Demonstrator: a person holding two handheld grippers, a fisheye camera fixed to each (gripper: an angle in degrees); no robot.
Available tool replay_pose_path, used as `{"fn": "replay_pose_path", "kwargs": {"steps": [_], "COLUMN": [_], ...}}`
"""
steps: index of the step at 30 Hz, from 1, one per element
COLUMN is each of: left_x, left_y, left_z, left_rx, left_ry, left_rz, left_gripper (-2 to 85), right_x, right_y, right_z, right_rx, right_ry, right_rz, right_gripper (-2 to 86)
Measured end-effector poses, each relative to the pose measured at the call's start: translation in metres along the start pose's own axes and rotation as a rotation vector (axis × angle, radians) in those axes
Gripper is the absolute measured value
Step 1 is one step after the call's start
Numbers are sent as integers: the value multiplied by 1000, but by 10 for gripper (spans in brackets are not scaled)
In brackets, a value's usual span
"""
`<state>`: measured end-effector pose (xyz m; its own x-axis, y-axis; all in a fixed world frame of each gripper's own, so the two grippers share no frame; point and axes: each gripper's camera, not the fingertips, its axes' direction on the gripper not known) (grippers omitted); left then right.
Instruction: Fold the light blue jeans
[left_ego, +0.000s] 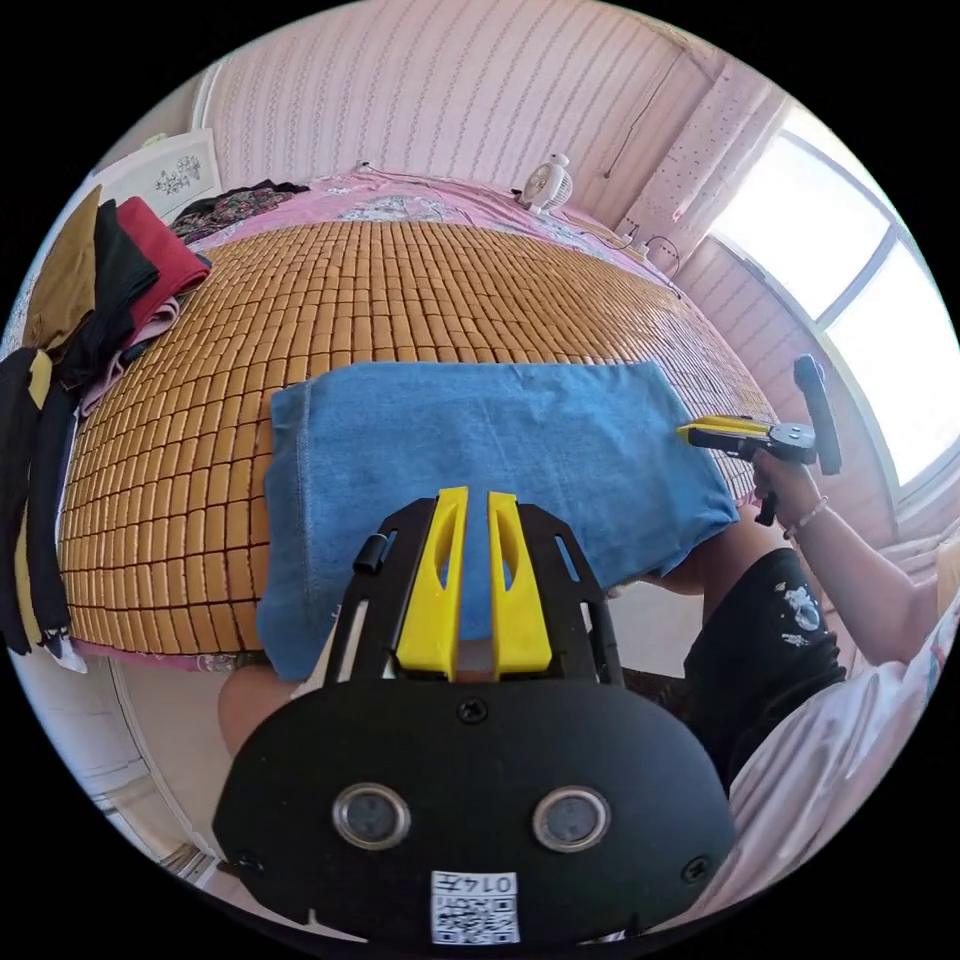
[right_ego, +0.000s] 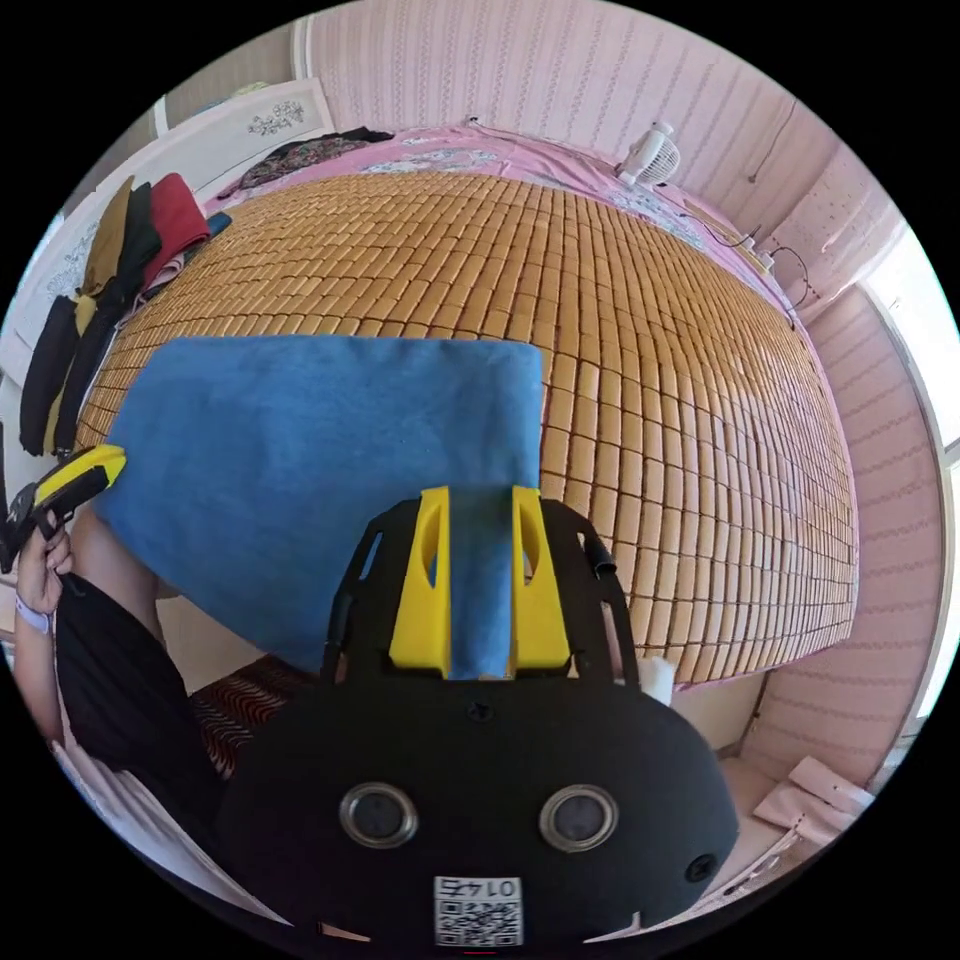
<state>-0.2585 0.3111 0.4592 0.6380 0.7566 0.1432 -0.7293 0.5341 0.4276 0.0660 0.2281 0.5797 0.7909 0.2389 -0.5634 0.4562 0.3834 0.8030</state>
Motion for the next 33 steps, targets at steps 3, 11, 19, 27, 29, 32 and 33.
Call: {"fn": "replay_pose_path", "kwargs": {"steps": [3, 11, 19, 27, 29, 32, 33], "left_x": [10, 48, 104, 131, 134, 136, 136], "left_y": [-8, -22, -18, -1, 2, 6, 7], "left_z": [18, 14, 57, 92, 95, 98, 99], "left_rx": [-54, 5, -62, -120, -118, -104, -105], "left_ry": [-30, 64, 133, 57, 49, 45, 54], "left_rz": [33, 133, 274, 374, 386, 389, 384], "left_gripper": [42, 40, 33, -8, -9, -9, -9], "right_x": [11, 87, 55, -95, -107, -104, -104], "right_y": [-7, 1, -20, -108, -132, -161, -163], "right_z": [1, 8, -44, -6, 19, 14, 14], "right_rx": [-10, 2, 172, 74, -83, -196, -166], "right_ry": [-80, -367, -156, -217, -226, -223, -202], "right_rz": [-31, 151, -19, -615, -704, -743, -740], "right_gripper": [23, 9, 5, -3, -3, -4, -4]}}
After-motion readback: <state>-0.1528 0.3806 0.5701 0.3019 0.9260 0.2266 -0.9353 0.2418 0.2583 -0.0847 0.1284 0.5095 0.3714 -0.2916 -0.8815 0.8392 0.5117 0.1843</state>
